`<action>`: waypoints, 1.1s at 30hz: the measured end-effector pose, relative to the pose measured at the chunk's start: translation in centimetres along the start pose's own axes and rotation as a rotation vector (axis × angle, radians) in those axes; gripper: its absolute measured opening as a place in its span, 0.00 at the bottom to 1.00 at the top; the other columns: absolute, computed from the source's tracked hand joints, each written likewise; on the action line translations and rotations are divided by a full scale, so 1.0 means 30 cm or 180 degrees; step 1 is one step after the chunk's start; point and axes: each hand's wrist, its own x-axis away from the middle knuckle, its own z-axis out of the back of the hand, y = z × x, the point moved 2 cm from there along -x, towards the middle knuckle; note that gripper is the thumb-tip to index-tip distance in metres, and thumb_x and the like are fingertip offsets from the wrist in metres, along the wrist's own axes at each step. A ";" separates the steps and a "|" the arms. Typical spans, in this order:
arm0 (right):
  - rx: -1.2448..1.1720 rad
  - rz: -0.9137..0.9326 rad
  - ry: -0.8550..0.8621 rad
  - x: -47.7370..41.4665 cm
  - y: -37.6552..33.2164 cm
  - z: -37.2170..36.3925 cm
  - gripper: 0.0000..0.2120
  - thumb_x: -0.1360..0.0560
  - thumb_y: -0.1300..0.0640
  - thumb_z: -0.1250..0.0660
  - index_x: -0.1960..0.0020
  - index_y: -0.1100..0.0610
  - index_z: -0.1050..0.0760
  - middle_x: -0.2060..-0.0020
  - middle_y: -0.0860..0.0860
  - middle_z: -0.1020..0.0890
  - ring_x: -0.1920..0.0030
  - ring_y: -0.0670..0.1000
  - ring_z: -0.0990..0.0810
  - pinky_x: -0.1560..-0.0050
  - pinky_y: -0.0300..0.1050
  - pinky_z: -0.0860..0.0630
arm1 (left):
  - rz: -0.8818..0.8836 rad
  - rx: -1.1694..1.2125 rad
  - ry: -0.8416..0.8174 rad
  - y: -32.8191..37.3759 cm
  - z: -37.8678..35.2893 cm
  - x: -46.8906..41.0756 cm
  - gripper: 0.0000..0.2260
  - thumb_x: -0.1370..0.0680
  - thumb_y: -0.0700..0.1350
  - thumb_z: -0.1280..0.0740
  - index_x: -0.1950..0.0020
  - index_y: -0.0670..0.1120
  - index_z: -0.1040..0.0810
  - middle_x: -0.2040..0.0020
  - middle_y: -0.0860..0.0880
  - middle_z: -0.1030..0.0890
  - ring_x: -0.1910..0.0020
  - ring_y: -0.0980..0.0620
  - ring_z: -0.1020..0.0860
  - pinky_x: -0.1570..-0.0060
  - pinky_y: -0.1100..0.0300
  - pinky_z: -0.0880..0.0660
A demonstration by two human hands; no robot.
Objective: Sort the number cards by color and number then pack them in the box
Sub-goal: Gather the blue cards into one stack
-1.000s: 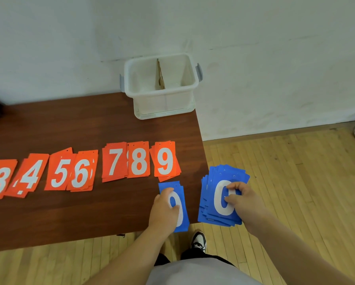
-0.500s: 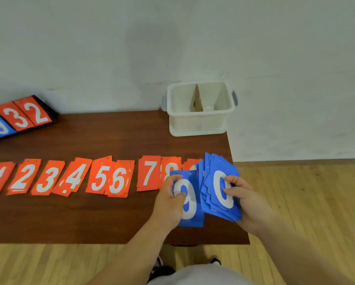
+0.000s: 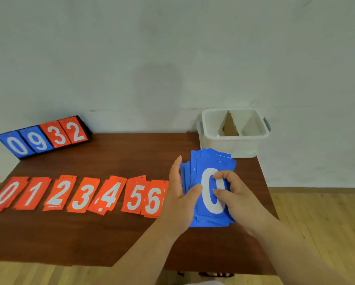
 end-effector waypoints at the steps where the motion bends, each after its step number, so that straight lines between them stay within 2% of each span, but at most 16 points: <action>1: 0.0150 0.0054 -0.0077 -0.003 -0.018 -0.031 0.15 0.20 0.60 0.35 0.46 0.38 0.24 0.44 0.52 0.19 0.46 0.61 0.17 0.44 0.68 0.21 | -0.0015 -0.0121 -0.0042 0.002 0.033 -0.004 0.29 0.18 0.38 0.34 0.25 0.65 0.38 0.36 0.62 0.23 0.42 0.60 0.19 0.48 0.52 0.17; 3: 0.0372 0.0130 -0.0240 -0.006 -0.055 -0.090 0.15 0.20 0.59 0.35 0.45 0.37 0.26 0.44 0.50 0.19 0.45 0.60 0.18 0.44 0.68 0.21 | -0.0041 -0.0386 -0.0054 0.014 0.092 -0.007 0.28 0.19 0.34 0.36 0.30 0.65 0.31 0.43 0.69 0.22 0.49 0.63 0.19 0.47 0.44 0.18; 5: 0.0354 0.0227 -0.0317 -0.015 -0.085 -0.144 0.18 0.20 0.60 0.34 0.41 0.36 0.27 0.42 0.49 0.19 0.45 0.56 0.17 0.43 0.63 0.20 | -0.0076 -0.0370 0.0111 0.025 0.147 -0.009 0.25 0.20 0.32 0.37 0.35 0.62 0.26 0.47 0.68 0.21 0.50 0.57 0.19 0.47 0.41 0.19; 8: -0.0203 0.0380 -0.0176 -0.036 -0.114 -0.217 0.26 0.21 0.64 0.33 0.31 0.38 0.32 0.45 0.50 0.16 0.46 0.54 0.15 0.45 0.58 0.17 | -0.0321 -0.0040 0.0609 0.051 0.212 -0.015 0.24 0.21 0.30 0.38 0.38 0.58 0.25 0.45 0.65 0.21 0.44 0.55 0.19 0.52 0.56 0.18; 10: -0.0634 0.0356 0.0078 -0.049 -0.124 -0.261 0.29 0.21 0.65 0.32 0.28 0.43 0.35 0.49 0.52 0.15 0.48 0.55 0.14 0.51 0.53 0.17 | -0.0451 0.0207 0.0816 0.070 0.248 -0.020 0.24 0.20 0.29 0.39 0.35 0.57 0.27 0.39 0.62 0.22 0.41 0.57 0.20 0.52 0.60 0.19; 11: -0.0853 0.0320 0.0155 -0.054 -0.125 -0.284 0.28 0.21 0.65 0.32 0.27 0.44 0.35 0.49 0.52 0.14 0.48 0.56 0.14 0.51 0.54 0.17 | -0.0508 0.0259 0.0871 0.081 0.262 -0.020 0.24 0.20 0.30 0.39 0.34 0.57 0.28 0.38 0.61 0.23 0.40 0.58 0.21 0.53 0.61 0.20; 14: -0.1073 0.0353 0.0210 -0.063 -0.132 -0.343 0.27 0.21 0.64 0.31 0.29 0.42 0.34 0.50 0.47 0.14 0.46 0.55 0.14 0.43 0.62 0.19 | -0.0630 0.0187 0.0886 0.108 0.282 -0.017 0.26 0.18 0.31 0.40 0.30 0.59 0.31 0.39 0.68 0.26 0.40 0.63 0.23 0.53 0.65 0.21; 18: -0.0863 0.0537 0.0410 -0.082 -0.152 -0.366 0.26 0.20 0.63 0.32 0.31 0.39 0.33 0.49 0.46 0.14 0.47 0.53 0.14 0.45 0.59 0.17 | -0.0664 0.0088 0.0781 0.111 0.294 -0.025 0.27 0.17 0.32 0.40 0.27 0.60 0.35 0.34 0.66 0.28 0.39 0.66 0.24 0.52 0.67 0.21; 21: -0.0676 0.0524 0.0439 -0.098 -0.163 -0.342 0.23 0.20 0.65 0.33 0.32 0.42 0.32 0.50 0.46 0.15 0.48 0.50 0.14 0.48 0.54 0.16 | -0.0636 0.0051 0.0704 0.119 0.300 -0.039 0.32 0.19 0.30 0.37 0.26 0.63 0.38 0.33 0.63 0.28 0.38 0.66 0.24 0.54 0.68 0.21; 23: -0.0392 0.0534 0.0428 -0.108 -0.173 -0.305 0.21 0.20 0.64 0.33 0.35 0.42 0.31 0.49 0.46 0.15 0.49 0.47 0.14 0.53 0.46 0.16 | -0.0595 0.0040 0.0730 0.124 0.320 -0.069 0.37 0.22 0.30 0.33 0.26 0.65 0.40 0.33 0.61 0.27 0.39 0.64 0.22 0.53 0.65 0.20; 25: 0.0036 0.0550 0.0270 -0.126 -0.180 -0.256 0.20 0.19 0.62 0.33 0.37 0.41 0.32 0.46 0.46 0.17 0.50 0.44 0.14 0.57 0.40 0.18 | -0.0503 0.0000 0.0863 0.126 0.362 -0.123 0.41 0.24 0.32 0.28 0.24 0.67 0.42 0.35 0.57 0.24 0.41 0.59 0.20 0.47 0.58 0.18; 27: 0.0503 0.0512 -0.0023 -0.152 -0.182 -0.205 0.20 0.18 0.60 0.34 0.36 0.39 0.33 0.45 0.45 0.18 0.49 0.43 0.15 0.53 0.43 0.16 | -0.0379 -0.0258 0.0964 0.136 0.407 -0.185 0.42 0.25 0.38 0.25 0.24 0.69 0.43 0.37 0.55 0.23 0.41 0.55 0.19 0.44 0.53 0.19; 28: 0.0699 0.0499 -0.0177 -0.169 -0.184 -0.182 0.20 0.18 0.59 0.34 0.36 0.37 0.33 0.44 0.44 0.19 0.47 0.44 0.16 0.50 0.47 0.15 | -0.0310 -0.0463 0.0932 0.146 0.422 -0.212 0.42 0.25 0.41 0.24 0.24 0.71 0.43 0.37 0.56 0.23 0.41 0.54 0.20 0.45 0.54 0.20; 30: 0.1002 0.0538 -0.0436 -0.203 -0.197 -0.151 0.20 0.18 0.59 0.34 0.37 0.35 0.33 0.43 0.43 0.19 0.46 0.45 0.16 0.48 0.52 0.16 | -0.0207 -0.0838 0.0674 0.167 0.443 -0.253 0.42 0.25 0.43 0.23 0.24 0.73 0.43 0.38 0.57 0.22 0.40 0.54 0.20 0.46 0.57 0.21; 33: 0.1455 0.0699 -0.0780 -0.260 -0.228 -0.135 0.21 0.19 0.58 0.35 0.38 0.33 0.33 0.46 0.41 0.19 0.49 0.48 0.15 0.51 0.53 0.15 | -0.0142 -0.1475 0.0134 0.194 0.459 -0.292 0.42 0.24 0.45 0.24 0.28 0.79 0.45 0.38 0.63 0.22 0.35 0.57 0.23 0.36 0.52 0.24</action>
